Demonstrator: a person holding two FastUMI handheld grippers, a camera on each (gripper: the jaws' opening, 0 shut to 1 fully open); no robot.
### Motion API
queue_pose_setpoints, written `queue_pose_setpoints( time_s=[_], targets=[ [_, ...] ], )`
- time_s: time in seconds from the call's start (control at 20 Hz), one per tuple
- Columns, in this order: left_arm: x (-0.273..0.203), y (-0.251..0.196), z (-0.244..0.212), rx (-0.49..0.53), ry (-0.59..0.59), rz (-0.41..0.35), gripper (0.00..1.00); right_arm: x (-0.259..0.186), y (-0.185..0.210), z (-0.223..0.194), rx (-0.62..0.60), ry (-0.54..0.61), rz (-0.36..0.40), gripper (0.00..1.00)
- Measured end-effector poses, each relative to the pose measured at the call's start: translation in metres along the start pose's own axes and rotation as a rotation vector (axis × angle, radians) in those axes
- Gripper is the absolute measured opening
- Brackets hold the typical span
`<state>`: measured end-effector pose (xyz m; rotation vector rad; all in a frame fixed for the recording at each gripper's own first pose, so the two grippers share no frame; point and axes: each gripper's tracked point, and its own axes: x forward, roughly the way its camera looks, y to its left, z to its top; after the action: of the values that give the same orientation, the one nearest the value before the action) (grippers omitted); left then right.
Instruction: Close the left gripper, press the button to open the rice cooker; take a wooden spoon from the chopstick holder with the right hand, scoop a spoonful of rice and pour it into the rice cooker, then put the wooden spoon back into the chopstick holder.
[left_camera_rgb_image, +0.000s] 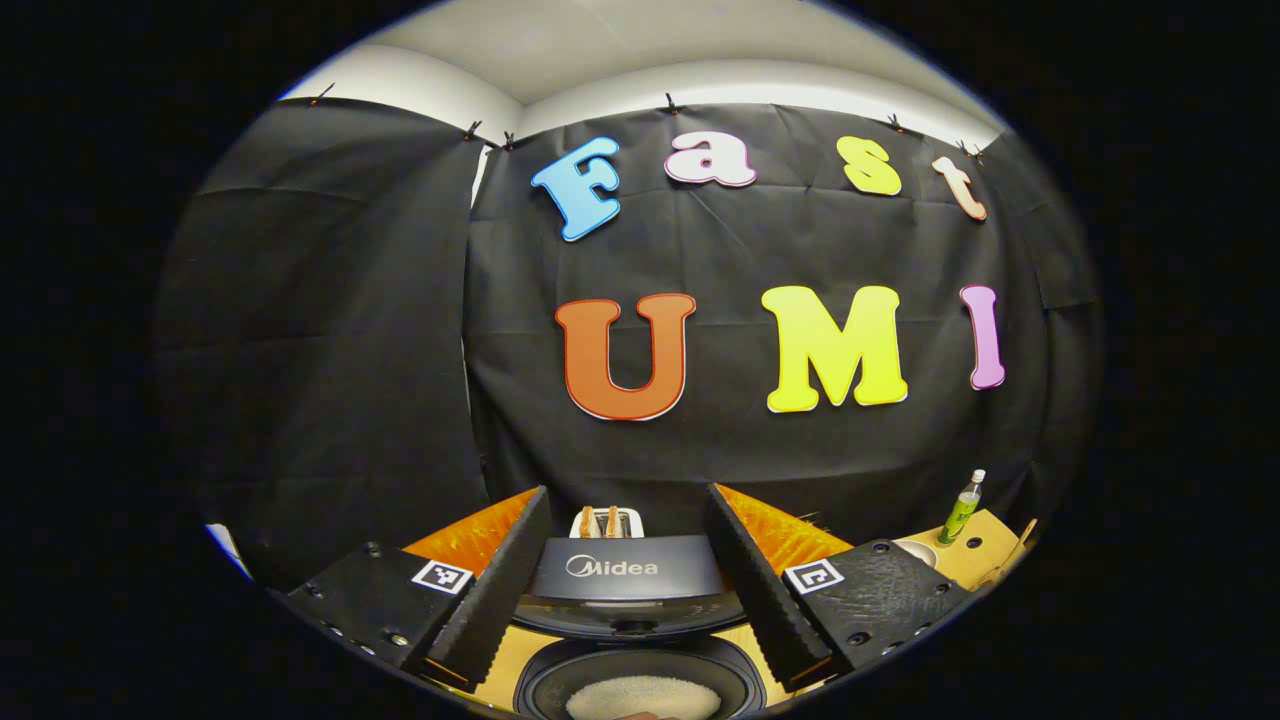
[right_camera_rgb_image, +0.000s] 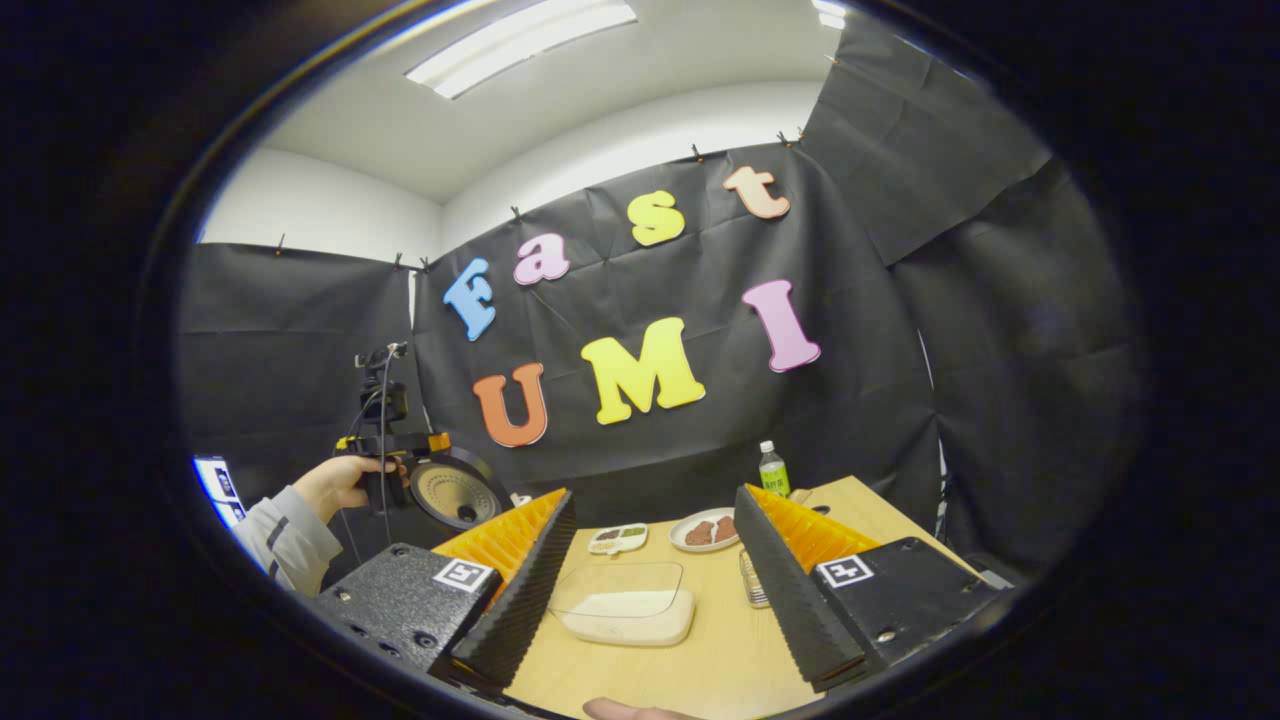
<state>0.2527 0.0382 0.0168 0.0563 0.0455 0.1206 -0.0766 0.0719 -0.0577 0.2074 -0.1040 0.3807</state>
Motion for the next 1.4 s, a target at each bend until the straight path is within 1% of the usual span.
queue_pose_setpoints(
  time_s=[0.1, 0.2, 0.3, 0.4, 0.45, 0.5, 0.55, 0.6, 0.65, 0.7, 0.75, 0.8, 0.85, 0.9, 0.95, 1.0, 1.15, 1.2, 1.25, 1.3, 1.4],
  targets=[
    [-0.002, 0.001, -0.002, -0.002, 0.034, 0.01, 0.98, 0.0, 0.003, -0.002, 0.021, 0.015, 0.016, 1.0],
    [-0.003, -0.001, -0.003, -0.008, 0.079, 0.025, 1.0, 0.002, 0.005, -0.005, 0.047, 0.03, 0.034, 1.0],
    [-0.006, -0.001, -0.007, -0.018, 0.132, 0.038, 0.99, 0.005, 0.006, -0.008, 0.063, 0.042, 0.043, 1.0],
    [-0.01, -0.003, -0.013, -0.012, 0.179, 0.028, 0.99, 0.006, 0.007, -0.01, 0.064, 0.052, 0.047, 1.0],
    [-0.011, -0.006, -0.024, -0.016, 0.233, 0.014, 0.98, 0.005, 0.008, -0.012, 0.064, 0.056, 0.05, 1.0],
    [-0.016, -0.011, -0.052, -0.03, 0.364, -0.021, 0.99, 0.005, 0.008, -0.011, 0.064, 0.059, 0.052, 1.0],
    [-0.03, -0.018, -0.091, -0.072, 0.543, -0.046, 0.96, 0.004, 0.008, -0.01, 0.06, 0.057, 0.051, 1.0],
    [-0.036, -0.014, -0.12, -0.061, 0.643, -0.008, 0.88, 0.004, 0.007, -0.01, 0.05, 0.054, 0.045, 1.0],
    [-0.028, -0.02, -0.134, -0.044, 0.591, -0.014, 0.88, 0.004, 0.007, -0.009, 0.04, 0.05, 0.04, 1.0],
    [-0.02, -0.027, -0.141, -0.04, 0.579, -0.045, 0.93, 0.004, 0.007, -0.008, 0.037, 0.047, 0.037, 1.0],
    [-0.024, -0.035, -0.156, -0.06, 0.617, -0.062, 0.92, 0.004, 0.009, -0.007, 0.036, 0.046, 0.037, 0.91],
    [-0.034, -0.031, -0.15, -0.069, 0.622, -0.071, 0.91, 0.003, 0.012, -0.007, 0.037, 0.046, 0.039, 1.0],
    [-0.038, -0.027, -0.147, -0.077, 0.642, -0.081, 0.93, 0.002, 0.014, -0.008, 0.036, 0.05, 0.043, 0.92],
    [-0.045, -0.023, -0.144, -0.084, 0.65, -0.086, 0.92, 0.0, 0.018, -0.008, 0.032, 0.053, 0.051, 0.92],
    [-0.048, -0.023, -0.147, -0.088, 0.665, -0.087, 0.92, -0.001, 0.022, -0.008, 0.027, 0.054, 0.058, 1.0],
    [-0.05, -0.024, -0.15, -0.082, 0.674, -0.091, 0.91, -0.003, 0.025, -0.007, 0.022, 0.053, 0.062, 1.0],
    [-0.062, -0.024, -0.169, -0.034, 0.748, -0.09, 0.91, -0.005, 0.027, -0.001, 0.008, 0.037, 0.06, 1.0],
    [-0.066, -0.026, -0.176, -0.029, 0.776, -0.091, 0.9, -0.007, 0.027, -0.001, 0.007, 0.035, 0.06, 0.92],
    [-0.07, -0.026, -0.181, -0.027, 0.807, -0.093, 0.91, -0.008, 0.028, -0.001, 0.006, 0.036, 0.063, 0.92],
    [-0.075, -0.027, -0.188, -0.023, 0.835, -0.1, 0.91, -0.01, 0.028, -0.001, 0.006, 0.037, 0.064, 1.0],
    [-0.08, -0.028, -0.202, -0.013, 0.883, -0.112, 0.91, -0.013, 0.028, 0.001, 0.008, 0.035, 0.067, 1.0]
  ],
)
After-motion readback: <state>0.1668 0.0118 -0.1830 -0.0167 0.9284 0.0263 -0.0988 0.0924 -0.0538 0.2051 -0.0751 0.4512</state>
